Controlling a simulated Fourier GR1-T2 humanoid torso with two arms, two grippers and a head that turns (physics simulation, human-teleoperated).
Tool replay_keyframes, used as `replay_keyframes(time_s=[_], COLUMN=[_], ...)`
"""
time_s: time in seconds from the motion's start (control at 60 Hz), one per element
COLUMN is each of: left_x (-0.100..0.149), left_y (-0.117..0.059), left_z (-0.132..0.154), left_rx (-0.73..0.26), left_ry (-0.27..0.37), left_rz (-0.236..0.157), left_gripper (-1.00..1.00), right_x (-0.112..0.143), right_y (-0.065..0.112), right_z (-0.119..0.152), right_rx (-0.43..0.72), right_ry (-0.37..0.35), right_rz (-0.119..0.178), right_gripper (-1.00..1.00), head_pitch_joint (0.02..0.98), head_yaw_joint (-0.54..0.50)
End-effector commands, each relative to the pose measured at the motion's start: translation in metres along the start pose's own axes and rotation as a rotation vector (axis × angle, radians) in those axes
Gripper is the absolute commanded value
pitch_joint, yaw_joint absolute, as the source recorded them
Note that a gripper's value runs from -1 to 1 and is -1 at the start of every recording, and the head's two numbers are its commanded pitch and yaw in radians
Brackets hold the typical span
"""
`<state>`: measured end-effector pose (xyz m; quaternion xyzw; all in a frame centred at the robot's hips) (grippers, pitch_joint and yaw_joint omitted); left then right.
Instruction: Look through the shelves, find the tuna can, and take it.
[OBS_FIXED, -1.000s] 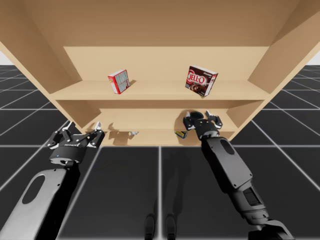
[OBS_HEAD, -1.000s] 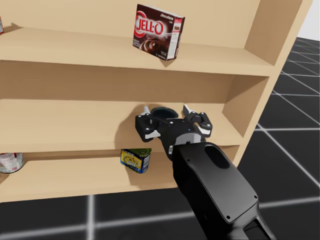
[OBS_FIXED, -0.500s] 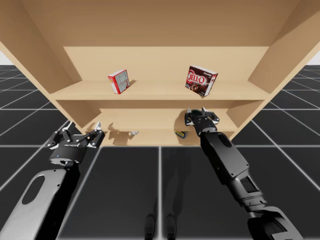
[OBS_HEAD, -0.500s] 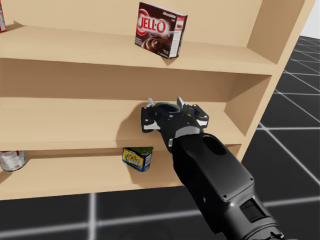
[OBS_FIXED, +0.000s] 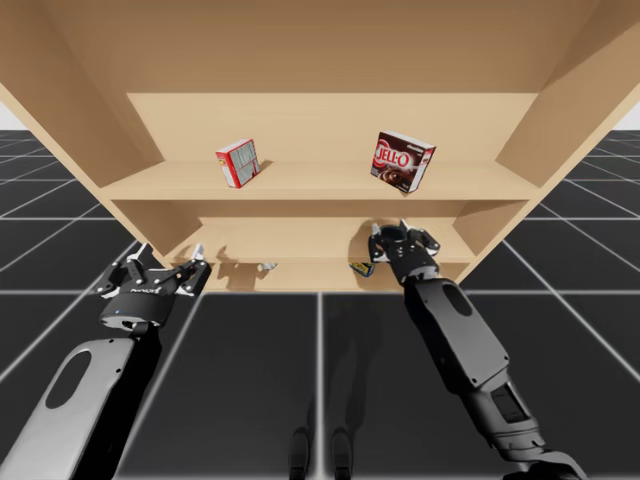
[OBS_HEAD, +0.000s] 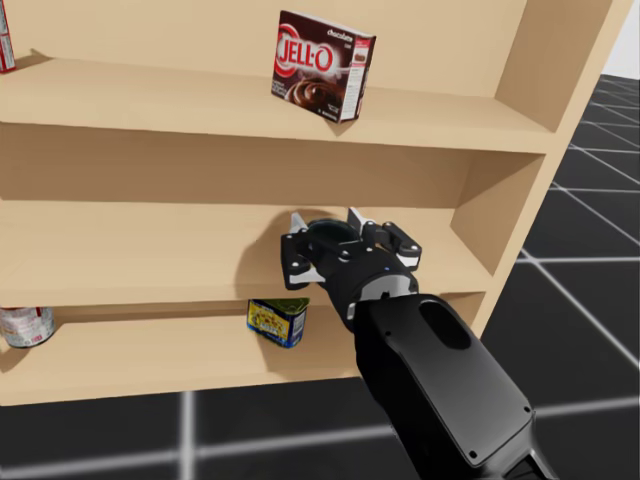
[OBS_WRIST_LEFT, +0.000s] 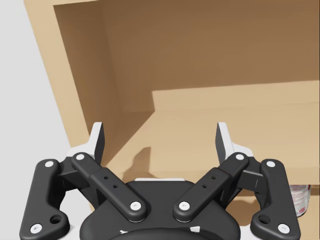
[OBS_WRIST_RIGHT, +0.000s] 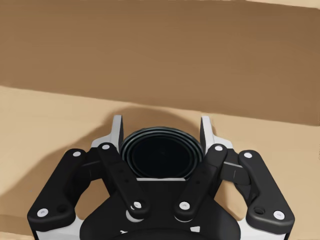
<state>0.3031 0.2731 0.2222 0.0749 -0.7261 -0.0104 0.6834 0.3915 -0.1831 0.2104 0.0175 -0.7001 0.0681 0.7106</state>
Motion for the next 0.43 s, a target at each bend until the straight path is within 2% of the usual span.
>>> replay_keyframes(time_s=[0.017, 0.283, 0.433], left_x=[0.000, 0.000, 0.000], left_y=[-0.001, -0.002, -0.003], left_z=[0.000, 0.000, 0.000], left_rx=[-0.003, -0.006, -0.006], left_ry=[0.000, 0.000, 0.000], left_rz=[0.001, 0.002, 0.002], left_gripper=[-1.00, -1.00, -1.00], right_x=[-0.004, 0.020, 0.031], right_y=[-0.011, -0.011, -0.011], right_z=[0.022, 0.074, 0.107], right_rx=[-0.115, -0.105, -0.089], right_ry=[0.006, -0.071, -0.112], right_rz=[-0.032, -0.005, 0.026], right_gripper=[1.00, 1.00, 1.00], head_pitch_joint=[0.578, 0.574, 0.572], head_yaw_joint=[-0.27, -0.27, -0.27])
